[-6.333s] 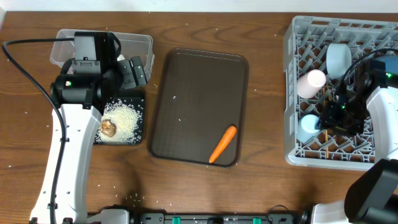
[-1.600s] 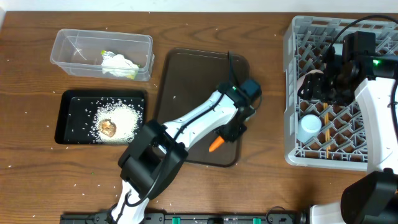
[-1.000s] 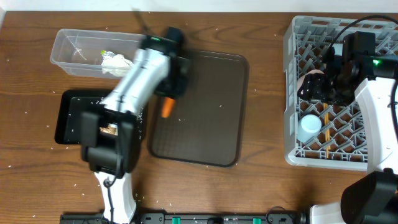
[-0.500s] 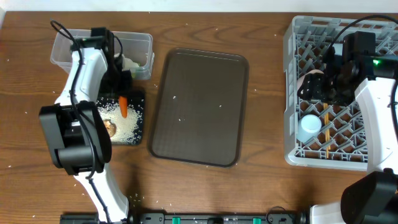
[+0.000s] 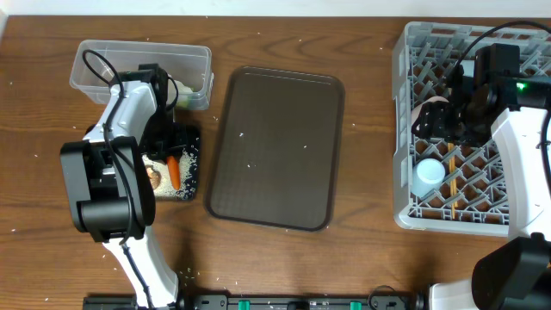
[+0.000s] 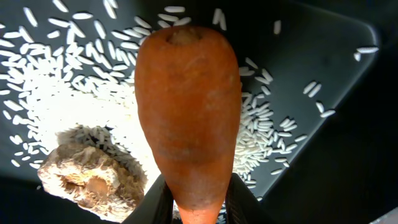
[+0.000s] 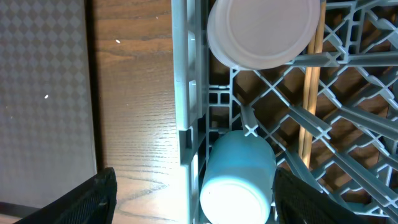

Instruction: Sort waste into correct bins and load items into the dishwasher rack

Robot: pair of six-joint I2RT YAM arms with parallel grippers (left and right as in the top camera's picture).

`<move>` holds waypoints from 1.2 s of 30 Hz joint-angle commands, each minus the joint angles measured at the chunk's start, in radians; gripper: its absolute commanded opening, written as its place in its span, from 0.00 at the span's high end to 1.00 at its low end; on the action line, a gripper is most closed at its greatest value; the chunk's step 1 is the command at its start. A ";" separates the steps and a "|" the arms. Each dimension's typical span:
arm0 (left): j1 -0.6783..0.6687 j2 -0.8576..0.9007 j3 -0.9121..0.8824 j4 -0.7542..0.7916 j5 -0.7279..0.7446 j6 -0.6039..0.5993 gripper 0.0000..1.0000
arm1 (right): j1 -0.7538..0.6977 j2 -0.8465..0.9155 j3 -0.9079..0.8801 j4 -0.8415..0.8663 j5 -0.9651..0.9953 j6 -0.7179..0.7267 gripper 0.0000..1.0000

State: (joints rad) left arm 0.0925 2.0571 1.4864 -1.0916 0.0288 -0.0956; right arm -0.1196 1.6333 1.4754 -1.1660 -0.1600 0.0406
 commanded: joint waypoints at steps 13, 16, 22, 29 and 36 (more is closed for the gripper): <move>0.002 -0.131 0.085 -0.084 -0.018 -0.076 0.37 | -0.003 -0.023 0.018 0.003 -0.022 -0.013 0.24; 0.002 -0.230 0.087 -0.051 -0.014 -0.097 0.37 | -0.003 -0.025 0.020 0.015 -0.066 -0.026 0.28; 0.002 -0.420 0.087 0.063 -0.014 -0.153 0.02 | 0.007 -0.118 0.114 0.038 -0.106 -0.090 0.39; 0.002 -0.499 0.087 0.117 -0.015 -0.220 0.02 | 0.007 -0.330 0.290 0.058 -0.106 -0.079 0.01; 0.002 -0.497 0.087 0.117 -0.015 -0.220 0.02 | 0.007 -0.531 0.294 0.060 -0.106 -0.079 0.01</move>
State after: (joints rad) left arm 0.0925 1.5589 1.5623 -0.9749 0.0193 -0.2985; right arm -0.1177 1.1198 1.7760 -1.0939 -0.2581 -0.0273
